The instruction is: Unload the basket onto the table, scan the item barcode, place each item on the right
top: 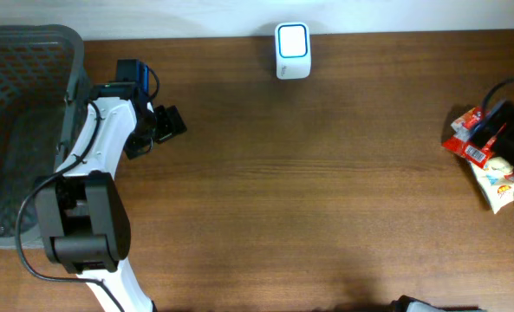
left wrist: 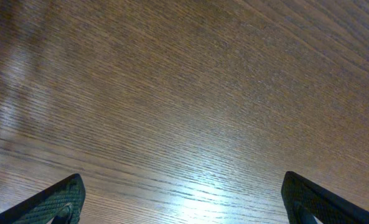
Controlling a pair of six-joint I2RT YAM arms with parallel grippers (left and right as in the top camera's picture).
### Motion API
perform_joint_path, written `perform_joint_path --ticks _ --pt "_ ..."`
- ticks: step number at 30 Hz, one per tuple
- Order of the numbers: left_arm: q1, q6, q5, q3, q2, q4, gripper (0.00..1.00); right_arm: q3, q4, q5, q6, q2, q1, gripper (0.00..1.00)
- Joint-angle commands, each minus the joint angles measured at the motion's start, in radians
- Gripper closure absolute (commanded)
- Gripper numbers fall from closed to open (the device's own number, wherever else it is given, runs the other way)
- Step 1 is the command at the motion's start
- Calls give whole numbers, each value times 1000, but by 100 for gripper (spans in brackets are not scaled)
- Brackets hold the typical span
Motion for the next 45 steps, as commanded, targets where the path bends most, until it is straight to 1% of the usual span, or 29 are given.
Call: perform_joint_path --ticks 1,2,3,7,8,11,15,18,19,21,22,23,24,26,28,29,33,35,40,41,43,45 --pt "0 17 0 14 -24 0 1 -175 -6 -2 -18 -135 71 1" --pt "0 17 0 14 -24 0 1 -229 -6 -2 -17 -166 86 2" --pt "1 16 0 14 -24 0 1 -319 -6 -25 -16 -209 100 2" --pt "0 17 0 14 -24 0 1 -449 -6 -35 -11 -222 100 2" --pt "0 17 0 14 -24 0 1 -459 -5 -18 -11 -206 100 2" --pt "1 17 0 14 -24 0 1 -459 -6 124 -13 -159 99 2" --pt "0 17 0 14 -24 0 1 -459 -5 156 -14 -76 99 2" --pt "0 17 0 14 -24 0 1 -460 45 123 -14 -48 105 2" --pt "0 16 0 14 -24 0 1 -466 98 123 -17 -55 118 2" --pt "0 17 0 14 -24 0 1 -516 258 114 -79 -119 185 2" --pt "2 16 0 14 -24 0 1 -574 378 116 -127 -184 243 2" --pt "2 17 0 14 -24 0 1 -688 565 116 -183 -298 318 2" --pt "2 17 0 14 -24 0 1 -807 724 116 -199 -406 352 2" --pt "1 16 0 14 -24 0 1 -927 847 116 -201 -510 356 2" --pt "0 17 0 14 -24 0 1 -1091 978 116 -221 -663 354 1" --pt "0 17 0 14 -24 0 1 -1194 1070 116 -221 -751 354 2" --pt "0 17 0 14 -24 0 1 -1520 1387 91 -220 -994 354 2" --pt "0 17 0 14 -24 0 1 -1660 1448 80 -220 -1118 354 2" --pt "0 16 0 14 -24 0 1 -1833 1508 75 -220 -1331 375 2" --pt "0 17 0 14 -24 0 1 -1855 1528 74 -220 -1357 382 2" --pt "0 17 0 14 -24 0 1 -1909 1622 65 -220 -1360 398 1" --pt "0 17 0 14 -24 0 1 -1981 1749 56 -220 -1360 418 2"
